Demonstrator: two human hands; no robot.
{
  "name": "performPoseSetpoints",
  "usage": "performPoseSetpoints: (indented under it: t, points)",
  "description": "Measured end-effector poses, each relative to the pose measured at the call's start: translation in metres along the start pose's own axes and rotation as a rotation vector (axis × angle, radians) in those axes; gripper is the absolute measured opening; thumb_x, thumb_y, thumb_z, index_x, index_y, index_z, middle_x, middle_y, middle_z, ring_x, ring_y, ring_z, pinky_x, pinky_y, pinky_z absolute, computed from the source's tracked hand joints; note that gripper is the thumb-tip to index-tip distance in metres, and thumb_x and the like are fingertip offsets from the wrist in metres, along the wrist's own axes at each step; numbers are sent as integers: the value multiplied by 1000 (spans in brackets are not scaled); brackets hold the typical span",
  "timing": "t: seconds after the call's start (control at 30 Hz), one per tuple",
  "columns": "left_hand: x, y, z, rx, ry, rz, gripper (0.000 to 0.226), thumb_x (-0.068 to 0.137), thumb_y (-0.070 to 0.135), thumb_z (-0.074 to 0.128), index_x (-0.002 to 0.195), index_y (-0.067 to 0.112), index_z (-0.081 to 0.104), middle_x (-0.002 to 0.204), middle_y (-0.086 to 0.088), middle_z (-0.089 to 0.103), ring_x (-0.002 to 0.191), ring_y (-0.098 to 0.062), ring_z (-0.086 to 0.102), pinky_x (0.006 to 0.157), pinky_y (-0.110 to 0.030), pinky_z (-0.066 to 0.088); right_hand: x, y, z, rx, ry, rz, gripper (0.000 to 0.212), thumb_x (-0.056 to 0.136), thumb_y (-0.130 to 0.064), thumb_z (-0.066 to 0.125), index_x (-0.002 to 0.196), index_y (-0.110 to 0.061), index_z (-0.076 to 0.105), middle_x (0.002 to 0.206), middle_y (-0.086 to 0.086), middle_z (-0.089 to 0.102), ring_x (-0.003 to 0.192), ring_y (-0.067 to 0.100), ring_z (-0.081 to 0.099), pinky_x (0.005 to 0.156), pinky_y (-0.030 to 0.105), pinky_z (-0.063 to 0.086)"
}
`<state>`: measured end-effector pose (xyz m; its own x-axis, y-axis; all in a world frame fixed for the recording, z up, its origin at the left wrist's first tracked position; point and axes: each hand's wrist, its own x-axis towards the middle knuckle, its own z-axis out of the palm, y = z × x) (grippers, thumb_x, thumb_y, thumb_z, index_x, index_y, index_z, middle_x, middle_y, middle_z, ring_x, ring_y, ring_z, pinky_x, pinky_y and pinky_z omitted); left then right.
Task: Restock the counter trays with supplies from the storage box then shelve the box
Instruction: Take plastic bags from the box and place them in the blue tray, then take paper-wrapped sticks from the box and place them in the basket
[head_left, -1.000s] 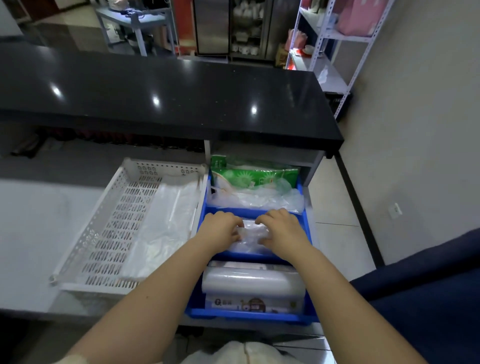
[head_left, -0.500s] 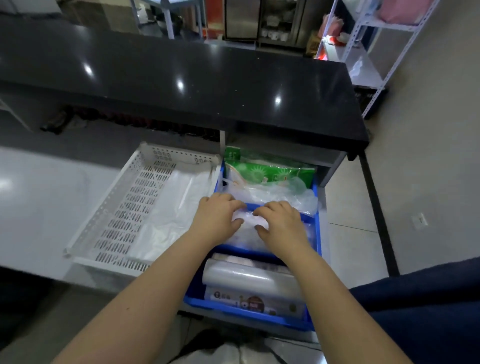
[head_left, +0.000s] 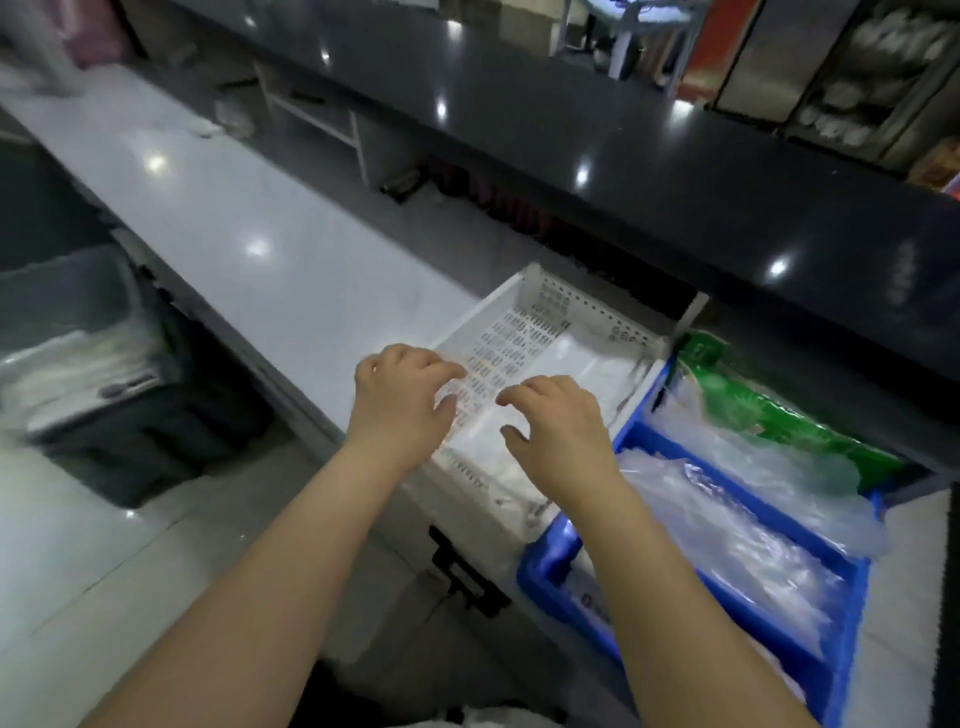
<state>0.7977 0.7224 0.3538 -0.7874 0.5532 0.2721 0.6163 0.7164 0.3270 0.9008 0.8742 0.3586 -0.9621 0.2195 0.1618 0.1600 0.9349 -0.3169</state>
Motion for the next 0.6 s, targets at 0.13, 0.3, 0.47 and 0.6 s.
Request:
performPoseSetpoints:
  t: [0.13,0.3,0.47,0.6]
  points:
    - [-15,-82,-32,20,33,-141,28,83,31,63,110,33,66,112,8,64,115,-21,48,98,-42,28,40,-73,27,3,-16,-121,27,85,-22,64,112,-25,65,113,-3,64,110,26,50,92,41,39]
    - [-49,-208,-76,90,68,-272,27,82,40,61,109,35,65,107,9,64,109,-20,49,92,-40,31,89,-195,73,32,-19,-283,22,79,-18,68,101,-20,70,101,1,68,98,30,56,81,41,44]
    - [-86,-350,-119,81,85,-453,29,84,40,62,113,35,64,110,7,63,111,-23,48,90,-41,33,136,-316,134,8,-92,-414,26,77,-18,67,103,-19,69,101,3,66,98,32,55,78,41,46]
    - [-108,-431,-143,97,93,-535,30,82,39,63,112,34,65,109,6,65,109,-24,50,88,-39,35,164,-400,184,55,-184,-488,30,80,-17,67,110,-17,67,106,6,63,106,33,52,84,44,46]
